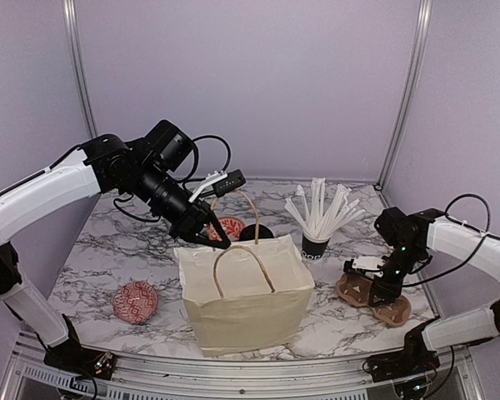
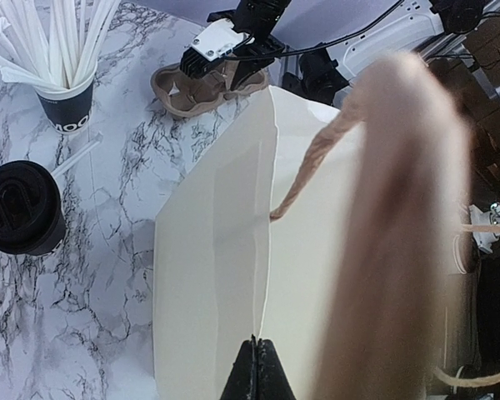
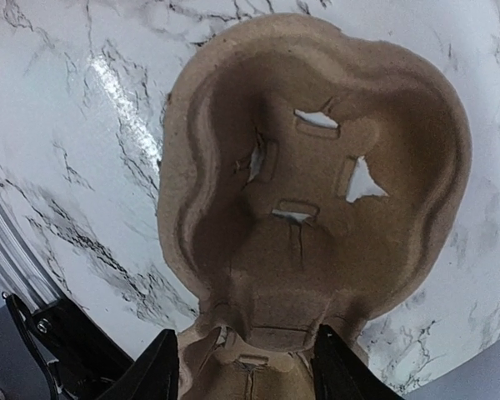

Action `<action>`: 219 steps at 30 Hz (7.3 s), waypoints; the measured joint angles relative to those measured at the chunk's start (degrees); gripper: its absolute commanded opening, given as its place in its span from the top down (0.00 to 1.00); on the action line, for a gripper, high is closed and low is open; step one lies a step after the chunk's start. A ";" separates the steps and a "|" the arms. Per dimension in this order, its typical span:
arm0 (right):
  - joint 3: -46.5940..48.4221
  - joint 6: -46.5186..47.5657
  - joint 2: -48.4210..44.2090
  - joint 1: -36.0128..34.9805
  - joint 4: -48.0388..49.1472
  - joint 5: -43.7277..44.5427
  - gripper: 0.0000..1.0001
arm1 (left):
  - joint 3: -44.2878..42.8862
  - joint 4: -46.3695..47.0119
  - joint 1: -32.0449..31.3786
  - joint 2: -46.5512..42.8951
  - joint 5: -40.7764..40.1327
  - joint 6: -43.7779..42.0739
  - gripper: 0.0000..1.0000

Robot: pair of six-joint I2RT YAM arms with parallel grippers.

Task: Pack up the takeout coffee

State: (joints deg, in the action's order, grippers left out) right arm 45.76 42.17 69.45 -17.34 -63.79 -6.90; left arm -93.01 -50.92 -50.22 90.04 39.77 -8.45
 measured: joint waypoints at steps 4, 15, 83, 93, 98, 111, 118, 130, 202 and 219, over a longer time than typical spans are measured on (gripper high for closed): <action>-0.28 -1.42 0.11 0.02 0.13 1.73 0.48 | -0.04 0.00 -0.15 0.15 -0.02 -0.17 1.00; -1.01 -3.72 4.31 0.44 1.73 3.65 0.55 | -0.15 0.02 -0.24 0.70 -0.42 -0.59 1.00; 59.43 1.31 20.28 -37.79 2.80 -46.84 0.76 | -1.68 -2.05 -0.48 -19.10 -19.45 4.59 0.29; 57.51 -0.04 23.43 -37.79 5.27 -46.05 0.77 | 2.89 -2.03 -0.48 -20.04 -20.33 4.83 0.29; 56.08 -0.85 25.66 -37.79 5.68 -43.95 0.77 | 4.70 -1.84 -0.48 -21.07 -20.76 4.81 0.29; 52.98 -3.67 27.32 -39.12 3.96 -33.97 0.76 | 8.46 -1.62 -0.07 -24.63 -24.87 4.50 0.28; 50.10 -5.11 27.32 -42.36 1.64 -24.81 0.75 | 10.43 -1.64 0.66 -24.68 -25.51 4.22 0.27; 45.94 -5.31 27.30 -45.70 0.20 -10.54 0.74 | 12.07 -1.62 2.60 -24.68 -25.53 3.93 0.27; 52.11 -2.93 30.49 -46.27 -7.85 -14.29 0.72 | 12.17 15.93 -0.09 -16.68 -17.84 11.28 0.26; 53.96 -3.08 36.41 -44.83 -9.62 -17.05 0.74 | 10.82 19.82 -0.83 -13.18 -13.16 10.88 0.36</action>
State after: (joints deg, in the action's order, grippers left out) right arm 99.72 39.09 105.86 -62.17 -73.41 -23.94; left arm -82.19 -31.09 -51.05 76.86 26.61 2.44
